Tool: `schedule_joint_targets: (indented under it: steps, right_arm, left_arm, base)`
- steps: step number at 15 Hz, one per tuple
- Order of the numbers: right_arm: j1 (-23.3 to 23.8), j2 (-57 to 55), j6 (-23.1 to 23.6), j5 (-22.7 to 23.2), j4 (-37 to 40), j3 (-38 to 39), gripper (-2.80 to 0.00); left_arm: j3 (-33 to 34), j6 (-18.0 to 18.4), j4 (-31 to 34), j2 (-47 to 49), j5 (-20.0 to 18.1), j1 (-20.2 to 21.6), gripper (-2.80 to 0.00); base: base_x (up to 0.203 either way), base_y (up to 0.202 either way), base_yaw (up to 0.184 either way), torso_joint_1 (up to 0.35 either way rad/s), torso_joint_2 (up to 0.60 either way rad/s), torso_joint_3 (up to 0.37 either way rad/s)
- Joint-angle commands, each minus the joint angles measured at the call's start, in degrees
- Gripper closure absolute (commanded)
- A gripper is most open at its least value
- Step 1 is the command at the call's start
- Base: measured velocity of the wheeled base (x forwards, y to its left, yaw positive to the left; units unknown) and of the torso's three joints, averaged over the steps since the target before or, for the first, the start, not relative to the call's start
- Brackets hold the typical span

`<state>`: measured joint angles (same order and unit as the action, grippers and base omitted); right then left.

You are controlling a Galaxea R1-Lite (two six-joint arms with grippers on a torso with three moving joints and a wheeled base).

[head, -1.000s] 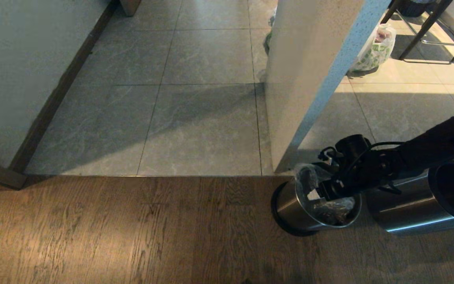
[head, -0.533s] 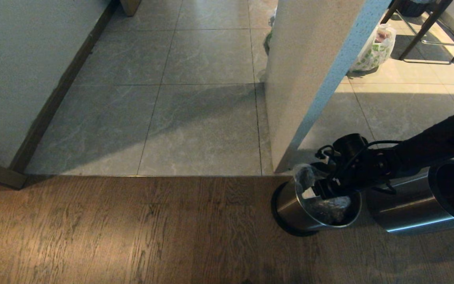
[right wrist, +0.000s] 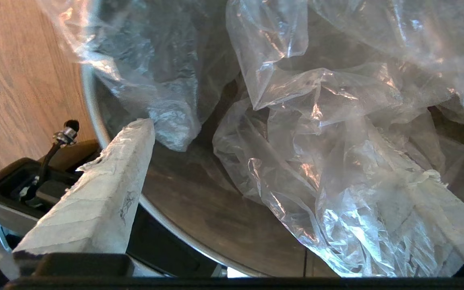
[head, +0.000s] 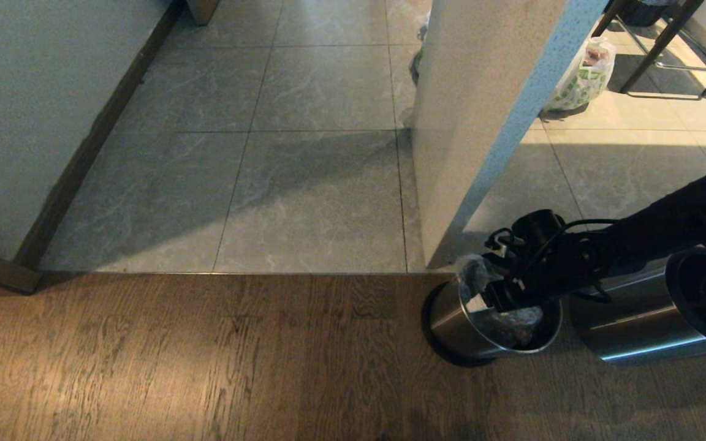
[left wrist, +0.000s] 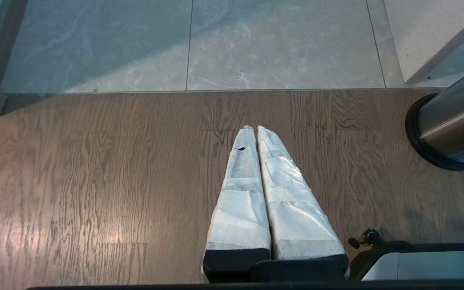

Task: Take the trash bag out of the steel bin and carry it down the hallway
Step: Pick up the trash bag

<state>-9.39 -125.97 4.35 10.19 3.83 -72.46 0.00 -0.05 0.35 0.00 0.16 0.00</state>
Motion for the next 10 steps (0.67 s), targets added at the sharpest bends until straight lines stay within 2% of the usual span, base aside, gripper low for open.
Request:
schedule_joint_targets:
  steps: [1,10]
  right_arm:
    - [-0.19,-0.42,0.04,0.34,0.04,0.04,-2.80]
    - [-1.78,-5.54,0.65,0.85,-0.07,-2.18,-2.80]
  left_arm:
    - [-0.08,-0.03,0.00,0.00,0.02,0.00,0.00]
    - [0.00,-0.04,0.00,0.00,0.02,0.00,0.00]
  base:
    - [0.000,0.000,0.000,0.000,0.00,0.000]
    - [0.000,0.000,0.000,0.000,0.00,0.000]
